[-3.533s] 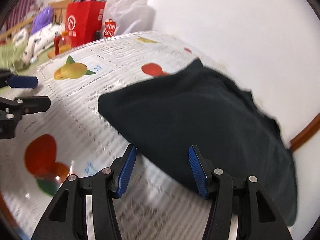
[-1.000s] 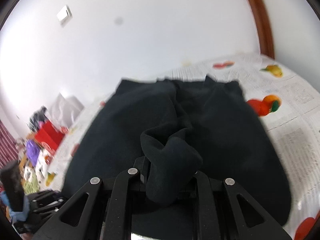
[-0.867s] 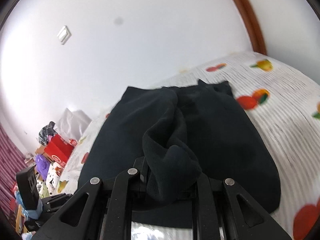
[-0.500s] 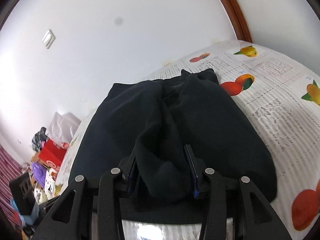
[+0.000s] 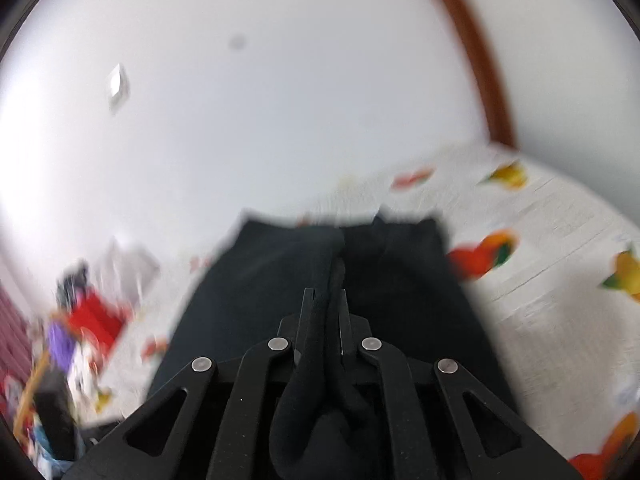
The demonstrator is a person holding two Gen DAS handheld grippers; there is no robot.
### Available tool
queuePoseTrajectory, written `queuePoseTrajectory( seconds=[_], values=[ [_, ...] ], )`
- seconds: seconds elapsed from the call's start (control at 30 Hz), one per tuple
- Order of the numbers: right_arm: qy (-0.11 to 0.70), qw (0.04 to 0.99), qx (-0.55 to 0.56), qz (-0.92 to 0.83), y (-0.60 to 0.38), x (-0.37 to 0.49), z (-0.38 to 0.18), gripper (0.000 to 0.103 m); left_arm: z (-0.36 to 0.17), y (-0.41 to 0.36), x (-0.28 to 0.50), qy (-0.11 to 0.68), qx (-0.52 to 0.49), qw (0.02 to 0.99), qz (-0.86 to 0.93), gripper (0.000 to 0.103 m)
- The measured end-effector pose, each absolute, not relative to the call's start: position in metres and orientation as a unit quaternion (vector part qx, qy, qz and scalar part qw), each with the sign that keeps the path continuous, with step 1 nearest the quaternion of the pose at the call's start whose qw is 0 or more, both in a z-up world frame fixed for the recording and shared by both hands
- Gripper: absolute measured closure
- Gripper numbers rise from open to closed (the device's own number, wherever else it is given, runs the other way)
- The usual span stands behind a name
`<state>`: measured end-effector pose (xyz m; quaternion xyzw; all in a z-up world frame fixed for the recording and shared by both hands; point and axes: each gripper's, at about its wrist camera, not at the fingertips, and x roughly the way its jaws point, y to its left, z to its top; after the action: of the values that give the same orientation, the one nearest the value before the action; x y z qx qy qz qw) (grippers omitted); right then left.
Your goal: Fold small clothes
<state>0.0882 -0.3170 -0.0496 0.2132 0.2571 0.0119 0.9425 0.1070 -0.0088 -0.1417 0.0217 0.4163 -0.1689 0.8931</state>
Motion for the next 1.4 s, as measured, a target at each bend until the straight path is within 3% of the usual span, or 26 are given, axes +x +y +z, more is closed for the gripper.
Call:
queuePoseTrajectory(
  seconds=[0.1, 0.2, 0.4, 0.53, 0.63, 0.7, 0.77, 0.83, 0.9, 1.17, 1.4],
  values=[
    [0.246, 0.934, 0.256, -0.036, -0.351, 0.070, -0.055, 0.096, -0.141, -0.009, 0.104, 0.416, 0.025, 0.893, -0.169, 0.049],
    [0.310, 0.904, 0.293, -0.036, -0.370, 0.072, -0.087, 0.095, -0.141, -0.013, 0.103, 0.414, 0.035, 0.894, -0.166, 0.048],
    [0.325, 0.902, 0.276, -0.062, -0.362, 0.074, -0.090, 0.085, -0.136, -0.027, 0.103, 0.406, 0.047, 0.894, -0.183, 0.051],
    [0.335, 0.905, 0.258, -0.046, -0.362, 0.081, -0.083, 0.096, -0.142, -0.027, 0.115, 0.423, 0.034, 0.890, -0.167, 0.048],
    [0.274, 0.915, 0.294, -0.032, -0.380, 0.062, -0.073, 0.096, -0.144, -0.029, 0.114, 0.417, 0.044, 0.893, -0.163, 0.048],
    [0.303, 0.906, 0.291, -0.054, -0.383, 0.064, -0.083, 0.096, -0.145, -0.029, 0.113, 0.416, 0.047, 0.894, -0.161, 0.048],
    [0.339, 0.898, 0.277, -0.051, -0.381, 0.066, -0.095, 0.091, -0.147, -0.029, 0.117, 0.418, 0.045, 0.893, -0.163, 0.048],
    [0.342, 0.896, 0.278, -0.059, -0.385, 0.055, -0.094, 0.075, -0.147, -0.029, 0.118, 0.419, 0.048, 0.892, -0.164, 0.048],
    [0.340, 0.900, 0.265, -0.069, -0.389, 0.040, -0.084, 0.067, -0.145, -0.028, 0.116, 0.422, 0.051, 0.890, -0.164, 0.048],
    [0.385, 0.912, 0.133, -0.057, -0.395, -0.029, -0.058, 0.063, -0.135, -0.013, 0.090, 0.405, 0.049, 0.895, -0.179, 0.050],
    [0.416, 0.899, 0.141, -0.007, -0.366, -0.005, -0.089, 0.063, -0.130, -0.018, 0.083, 0.397, 0.043, 0.899, -0.182, 0.055]
  ],
)
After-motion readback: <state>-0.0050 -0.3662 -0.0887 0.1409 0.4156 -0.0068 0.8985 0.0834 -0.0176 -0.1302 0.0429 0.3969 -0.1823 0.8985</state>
